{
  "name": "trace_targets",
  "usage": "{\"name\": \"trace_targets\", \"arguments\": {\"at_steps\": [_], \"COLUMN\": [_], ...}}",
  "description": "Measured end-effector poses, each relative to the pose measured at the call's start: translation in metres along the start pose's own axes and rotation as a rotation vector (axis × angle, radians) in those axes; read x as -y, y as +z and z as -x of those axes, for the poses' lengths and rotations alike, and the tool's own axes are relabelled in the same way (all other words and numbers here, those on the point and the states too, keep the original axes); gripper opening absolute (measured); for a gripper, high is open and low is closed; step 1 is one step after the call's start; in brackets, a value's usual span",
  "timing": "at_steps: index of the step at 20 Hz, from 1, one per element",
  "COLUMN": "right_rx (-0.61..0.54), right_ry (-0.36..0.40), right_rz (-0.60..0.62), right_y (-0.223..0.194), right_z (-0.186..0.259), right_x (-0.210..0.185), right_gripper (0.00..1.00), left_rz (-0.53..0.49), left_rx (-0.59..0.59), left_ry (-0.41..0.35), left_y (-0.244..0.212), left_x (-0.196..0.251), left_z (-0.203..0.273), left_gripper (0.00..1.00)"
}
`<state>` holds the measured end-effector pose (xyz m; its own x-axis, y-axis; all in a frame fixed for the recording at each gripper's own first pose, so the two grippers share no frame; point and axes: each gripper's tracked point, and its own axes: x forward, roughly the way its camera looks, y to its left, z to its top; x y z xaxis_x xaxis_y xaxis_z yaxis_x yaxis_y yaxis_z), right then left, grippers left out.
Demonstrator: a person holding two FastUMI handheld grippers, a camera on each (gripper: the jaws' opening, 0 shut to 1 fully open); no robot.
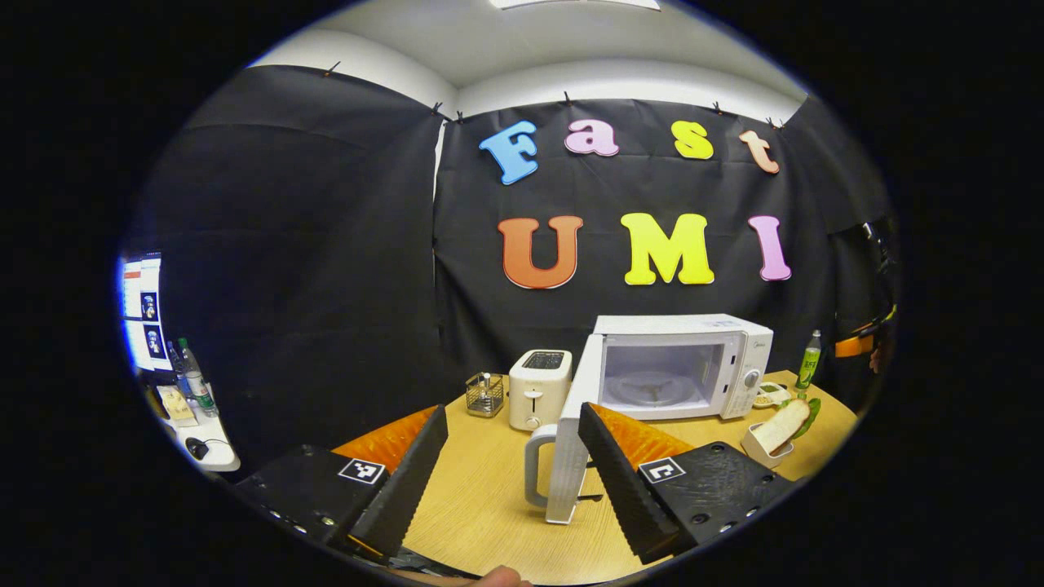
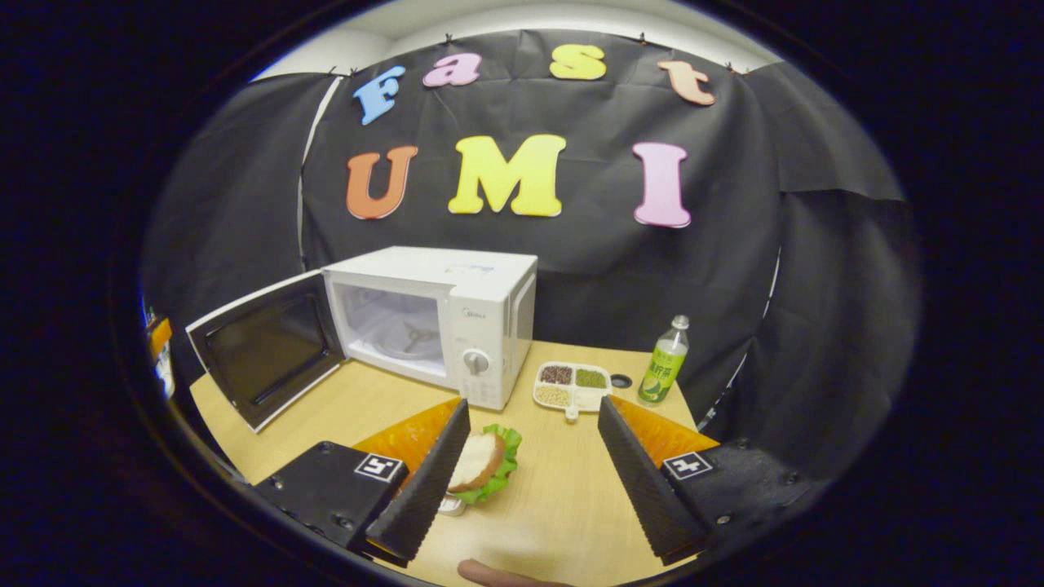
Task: Open the microwave oven with the left hand, put the food in, and close the microwave oven.
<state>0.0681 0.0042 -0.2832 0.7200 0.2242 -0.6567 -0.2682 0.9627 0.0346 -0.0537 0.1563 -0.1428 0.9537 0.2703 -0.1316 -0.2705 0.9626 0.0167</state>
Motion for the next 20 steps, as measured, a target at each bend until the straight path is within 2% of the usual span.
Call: {"name": "trace_targets", "arguments": {"at_steps": [2, 3, 4, 5, 6, 8, 9, 12, 16, 17, 18, 19, 20], "right_rx": [-0.080, -0.116, -0.162, -0.212, -0.261, -0.353, -0.391, -0.496, -0.622, -0.661, -0.698, -0.735, -0.753], "right_ry": [0.080, 0.114, 0.154, 0.187, 0.214, 0.275, 0.315, 0.420, 0.483, 0.485, 0.523, 0.575, 0.564], "right_rz": [-0.012, -0.046, -0.076, -0.109, -0.140, -0.198, -0.237, -0.373, -0.490, -0.540, -0.610, -0.680, -0.729], "right_y": [-0.009, -0.012, -0.018, -0.027, -0.034, -0.047, -0.053, -0.071, -0.105, -0.112, -0.116, -0.114, -0.109], "right_z": [-0.017, -0.026, -0.034, -0.042, -0.050, -0.064, -0.068, -0.079, -0.090, -0.093, -0.091, -0.085, -0.082], "right_x": [-0.004, -0.003, -0.003, -0.003, -0.002, -0.001, -0.004, -0.010, -0.017, -0.020, -0.028, -0.038, -0.038], "right_gripper": [0.92, 1.00, 1.00, 0.92, 1.00, 1.00, 0.92, 0.92, 0.87, 0.86, 0.84, 0.83, 0.60], "left_rz": [0.018, 0.029, 0.041, 0.056, 0.074, 0.105, 0.113, 0.110, 0.089, 0.086, 0.084, 0.081, 0.078], "left_rx": [0.017, 0.029, 0.050, 0.074, 0.095, 0.130, 0.148, 0.158, 0.152, 0.142, 0.131, 0.119, 0.108], "left_ry": [-0.009, -0.005, 0.002, 0.008, 0.009, -0.009, -0.022, -0.063, -0.074, -0.081, -0.083, -0.084, -0.087], "left_y": [0.016, 0.025, 0.035, 0.046, 0.053, 0.065, 0.071, 0.075, 0.071, 0.067, 0.063, 0.059, 0.055], "left_x": [0.007, 0.009, 0.011, 0.013, 0.017, 0.029, 0.035, 0.059, 0.074, 0.077, 0.079, 0.080, 0.079], "left_z": [-0.003, -0.006, -0.008, -0.010, -0.014, -0.019, -0.021, -0.030, -0.039, -0.040, -0.043, -0.044, -0.045], "left_gripper": [0.97, 0.97, 0.97, 0.97, 0.97, 0.96, 0.96, 0.95, 0.95, 0.95, 0.95, 0.95, 0.95]}}
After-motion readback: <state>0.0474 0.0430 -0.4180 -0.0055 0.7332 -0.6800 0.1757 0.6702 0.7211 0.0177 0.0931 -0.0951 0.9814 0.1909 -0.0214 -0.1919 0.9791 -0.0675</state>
